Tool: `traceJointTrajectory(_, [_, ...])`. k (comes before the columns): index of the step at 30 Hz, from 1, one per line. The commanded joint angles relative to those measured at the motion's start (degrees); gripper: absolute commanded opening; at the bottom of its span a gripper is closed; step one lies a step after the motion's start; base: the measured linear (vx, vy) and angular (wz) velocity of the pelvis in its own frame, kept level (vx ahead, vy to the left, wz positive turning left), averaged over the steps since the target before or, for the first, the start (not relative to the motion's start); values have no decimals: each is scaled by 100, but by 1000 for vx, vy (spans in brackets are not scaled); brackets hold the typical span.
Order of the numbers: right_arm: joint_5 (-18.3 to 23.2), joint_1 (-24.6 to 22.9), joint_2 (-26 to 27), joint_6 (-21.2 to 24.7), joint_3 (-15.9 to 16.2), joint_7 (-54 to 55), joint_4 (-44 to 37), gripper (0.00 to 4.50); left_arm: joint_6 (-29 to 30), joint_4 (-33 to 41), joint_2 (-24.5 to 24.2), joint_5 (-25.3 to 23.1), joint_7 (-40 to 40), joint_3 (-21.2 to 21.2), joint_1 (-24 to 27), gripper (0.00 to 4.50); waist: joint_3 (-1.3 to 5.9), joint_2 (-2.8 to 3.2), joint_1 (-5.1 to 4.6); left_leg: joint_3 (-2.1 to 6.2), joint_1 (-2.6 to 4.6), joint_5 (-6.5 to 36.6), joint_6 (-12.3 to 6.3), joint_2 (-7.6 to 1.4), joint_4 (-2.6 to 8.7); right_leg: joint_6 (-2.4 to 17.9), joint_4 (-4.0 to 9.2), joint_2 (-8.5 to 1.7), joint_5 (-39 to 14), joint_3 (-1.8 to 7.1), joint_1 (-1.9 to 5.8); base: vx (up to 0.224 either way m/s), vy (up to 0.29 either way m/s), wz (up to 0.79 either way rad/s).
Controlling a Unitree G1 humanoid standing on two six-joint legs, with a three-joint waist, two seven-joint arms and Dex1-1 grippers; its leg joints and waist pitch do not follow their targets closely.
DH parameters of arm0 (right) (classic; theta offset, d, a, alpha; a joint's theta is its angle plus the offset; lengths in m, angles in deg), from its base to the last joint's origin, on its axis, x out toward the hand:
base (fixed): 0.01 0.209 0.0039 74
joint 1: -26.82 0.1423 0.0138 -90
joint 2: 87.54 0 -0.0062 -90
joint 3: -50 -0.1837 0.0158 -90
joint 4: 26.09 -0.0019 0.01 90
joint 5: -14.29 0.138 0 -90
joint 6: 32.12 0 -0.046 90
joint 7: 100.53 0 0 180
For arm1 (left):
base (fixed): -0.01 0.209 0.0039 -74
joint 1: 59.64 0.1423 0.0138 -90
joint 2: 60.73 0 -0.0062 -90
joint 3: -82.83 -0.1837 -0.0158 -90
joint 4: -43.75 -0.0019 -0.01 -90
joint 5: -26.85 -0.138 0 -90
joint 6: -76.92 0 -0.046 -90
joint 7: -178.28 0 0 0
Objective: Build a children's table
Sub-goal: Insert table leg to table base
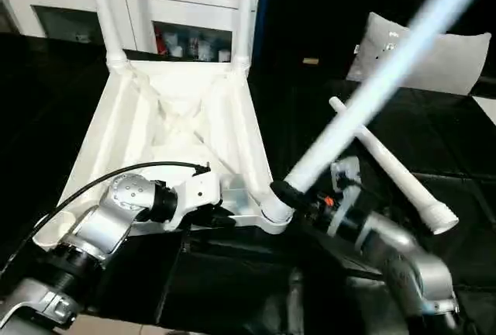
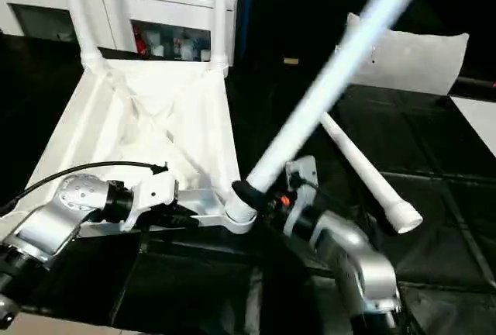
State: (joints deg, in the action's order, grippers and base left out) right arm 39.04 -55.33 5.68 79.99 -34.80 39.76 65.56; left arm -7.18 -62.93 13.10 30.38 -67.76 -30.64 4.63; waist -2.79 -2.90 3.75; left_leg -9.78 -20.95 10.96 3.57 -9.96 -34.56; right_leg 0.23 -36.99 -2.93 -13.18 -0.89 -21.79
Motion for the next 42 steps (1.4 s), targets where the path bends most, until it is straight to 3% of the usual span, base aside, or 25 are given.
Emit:
traceJointTrajectory(1, [-441, -222, -173, 90, 269, 68, 252, 190, -112, 70, 103, 39, 79, 165, -206, 0, 272, 97, -16, 102, 95, 1466, 239, -304, 481, 1018, 542, -465, -1258, 246, 140, 0, 0, 0])
traceJointTrajectory(2, [-650, -250, -273, -153, 406, 7, 278, 190, -123, 38, 117, 17, 78, 171, -227, 0, 273, 102, -12, 102, 99, 1481, 243, -309, 481, 993, 547, -463, -1298, 245, 135, 0, 0, 0])
traceJointTrajectory(5, [-860, -236, -392, -311, 585, -49, 404, 190, -146, 25, 102, -25, 58, 152, -223, 0, 275, 102, -16, 104, 89, 1441, 221, -309, 484, 1004, 541, -461, -1193, 247, 139, 0, 0, 0])
traceJointTrajectory(10, [-1150, -45, -544, -389, 913, -223, 592, 190, -206, 38, 19, -104, -43, 88, -212, 0, 249, 85, -44, 122, 90, 1700, 226, -311, 502, 939, 573, -464, -1627, 249, 117, 0, 0, 0])
traceJointTrajectory(11, [-1198, 18, -576, -365, 987, -291, 640, 190, -223, 38, -1, -121, -78, 69, -222, 0, 241, 57, -59, 117, 97, 1763, 221, -311, 502, 916, 592, -467, -1732, 254, 101, 0, 0, 0])
traceJointTrajectory(14, [-1287, 171, -668, -316, 1178, -500, 754, 190, -290, 21, -42, -159, -188, 25, -267, 0, 230, 64, -78, 132, 103, 1857, 236, -316, 515, 859, 596, -460, -1832, 255, 82, 0, 0, 0])
traceJointTrajectory(16, [-1326, 287, -769, -208, 1357, -750, 829, 190, -371, -14, -64, -190, -299, -12, -333, 0, 201, 36, -87, 130, 99, 1898, 223, -315, 522, 855, 602, -454, -1827, 259, 66, 0, 0, 0])
traceJointTrajectory(23, [-1349, 500, -932, 46, 1748, -1399, 972, 190, -636, -438, 7, -284, -544, -75, -774, 0, 165, -7, -75, 105, 106, 1671, 88, -310, 524, 945, 590, -446, -1378, 266, 69, 0, 0, 0])
traceJointTrajectory(30, [-1299, 601, -758, 56, 1707, -1315, 1073, 190, -693, -712, -4, -403, -436, 24, -972, 0, 154, -13, -97, 135, 92, 1804, 175, -340, 566, 962, 598, -479, -1532, 252, 79, 0, 0, 0])
traceJointTrajectory(34, [-1375, 602, -471, -57, 1487, -817, 1201, 190, -355, -363, -130, -397, -160, 155, -643, 0, 158, 11, -152, 149, 86, 1920, 250, -345, 586, 1016, 594, -487, -1633, 251, 72, 0, 0, 0])
traceJointTrajectory(35, [-1394, 604, -414, -76, 1428, -691, 1237, 190, -266, -261, -143, -387, -98, 197, -558, 0, 141, 11, -204, 160, 82, 2103, 283, -340, 591, 971, 619, -491, -1948, 251, 57, 0, 0, 0])
traceJointTrajectory(39, [-1492, 628, -150, -111, 1119, 8, 1360, 190, 798, 933, -159, -233, 434, 546, 248, 0, 102, 29, -284, 221, 94, 2619, 379, -329, 614, 748, 707, -509, -2989, 246, -5, 0, 0, 0])
traceJointTrajectory(42, [-1505, 667, -38, -89, 986, 262, 1425, 190, 1395, 1630, -98, -189, 697, 635, 638, 0, 120, 31, -390, 262, 70, 2711, 393, -336, 633, 668, 725, -504, -3138, 236, 0, 0, 0, 0])
